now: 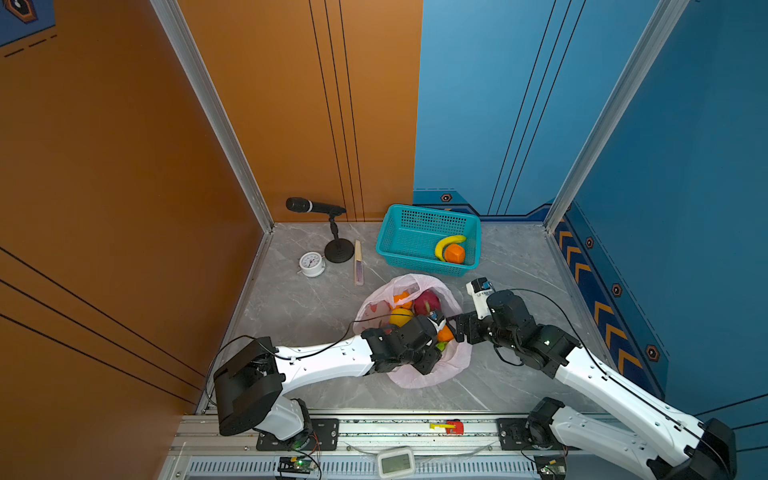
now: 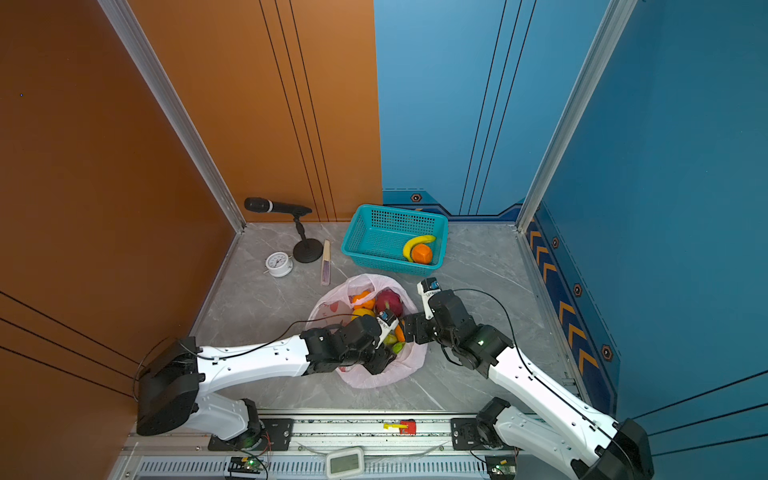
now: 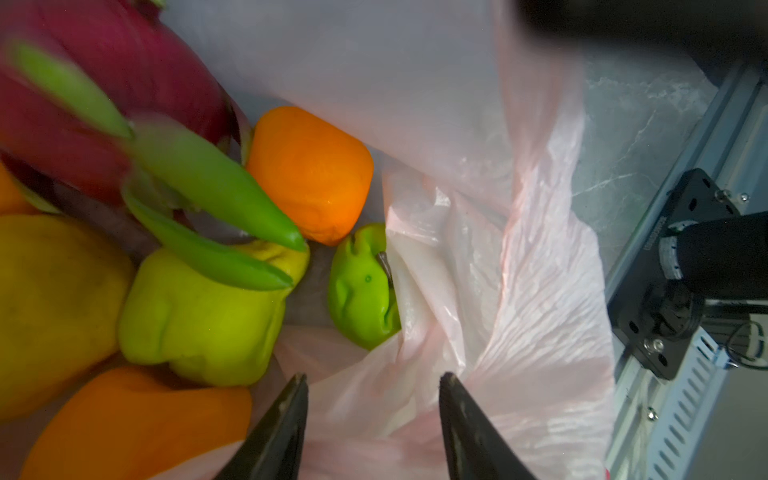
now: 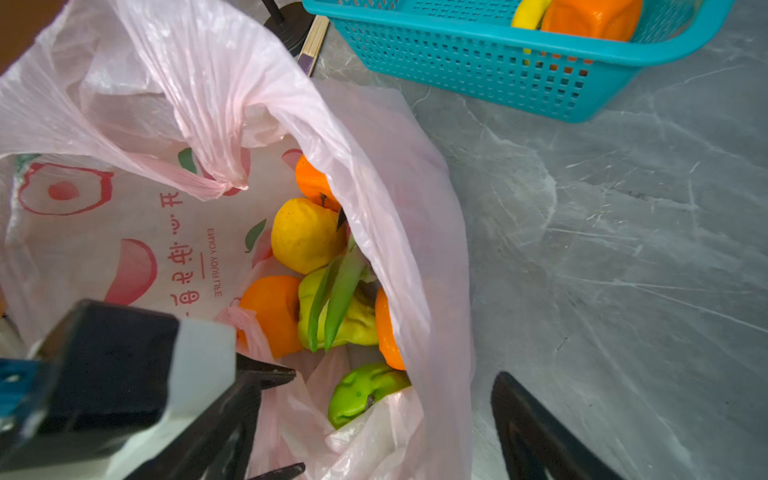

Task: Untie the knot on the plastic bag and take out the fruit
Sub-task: 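Reach the left gripper toward the dragon fruit while the right returns to the bag, then close the left gripper around the red dragon fruit inside the bag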

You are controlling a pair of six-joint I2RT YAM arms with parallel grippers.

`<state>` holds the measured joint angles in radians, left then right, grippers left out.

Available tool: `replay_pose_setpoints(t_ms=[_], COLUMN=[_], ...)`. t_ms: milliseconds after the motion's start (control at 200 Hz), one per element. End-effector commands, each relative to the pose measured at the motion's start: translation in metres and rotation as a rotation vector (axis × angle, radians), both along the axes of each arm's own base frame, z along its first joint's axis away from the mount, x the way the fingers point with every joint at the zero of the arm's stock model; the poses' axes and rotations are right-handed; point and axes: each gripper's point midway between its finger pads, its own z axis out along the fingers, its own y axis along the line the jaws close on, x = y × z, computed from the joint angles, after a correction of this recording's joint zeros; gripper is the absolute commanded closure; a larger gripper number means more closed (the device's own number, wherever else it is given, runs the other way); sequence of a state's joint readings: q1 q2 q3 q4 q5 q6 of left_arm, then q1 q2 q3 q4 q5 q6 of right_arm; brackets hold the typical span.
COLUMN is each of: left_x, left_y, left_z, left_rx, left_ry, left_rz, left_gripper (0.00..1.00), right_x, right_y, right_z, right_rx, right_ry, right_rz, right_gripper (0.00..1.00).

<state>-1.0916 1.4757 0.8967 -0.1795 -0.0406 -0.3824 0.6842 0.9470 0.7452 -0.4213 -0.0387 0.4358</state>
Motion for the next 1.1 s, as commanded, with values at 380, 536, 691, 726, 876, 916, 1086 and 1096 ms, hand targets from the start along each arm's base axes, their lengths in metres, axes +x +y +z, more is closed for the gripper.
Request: replay_pose_setpoints(t_ms=[380,536,691,726,876,916,1086,1096], left_x=[0.077,0.091,0.107,0.112,0.129,0.133,0.150,0.150], left_y=[-0.003,0.006,0.006,0.006,0.008,0.008,0.005,0.003], left_z=[0.075,0.063,0.049,0.046,0.030,0.026,0.008,0.007], left_rx=[-0.061,0.000,0.046,0.059,0.090,0.095,0.112,0.113], left_ry=[-0.235,-0.202,-0.158,-0.157,-0.139,-0.135,-0.101,-0.096], left_rz=[0.261,0.323,0.360,0.371,0.409,0.415,0.412,0.407], left_gripper=[0.23,0.17,0.15,0.15,0.08,0.07,0.04,0.04], right_x=[-0.006,-0.006,-0.009,-0.010,-0.011,-0.011,-0.013,-0.013], right_y=[-0.021,-0.025,-0.027,-0.027,-0.029,-0.029,-0.030,-0.029], right_z=[-0.021,-0.011,-0.002,-0.001,0.003,0.005,0.004,0.005], right_rx=[-0.063,-0.040,-0.012,-0.006,0.015,0.019,0.017,0.017], right_ry=[0.031,0.007,-0.005,-0.005,-0.010,-0.011,-0.007,-0.008], right_rz=[-0.149,-0.170,-0.180,-0.181,-0.189,-0.189,-0.188,-0.188], right_gripper=[0.16,0.14,0.14,0.13,0.13,0.13,0.12,0.12])
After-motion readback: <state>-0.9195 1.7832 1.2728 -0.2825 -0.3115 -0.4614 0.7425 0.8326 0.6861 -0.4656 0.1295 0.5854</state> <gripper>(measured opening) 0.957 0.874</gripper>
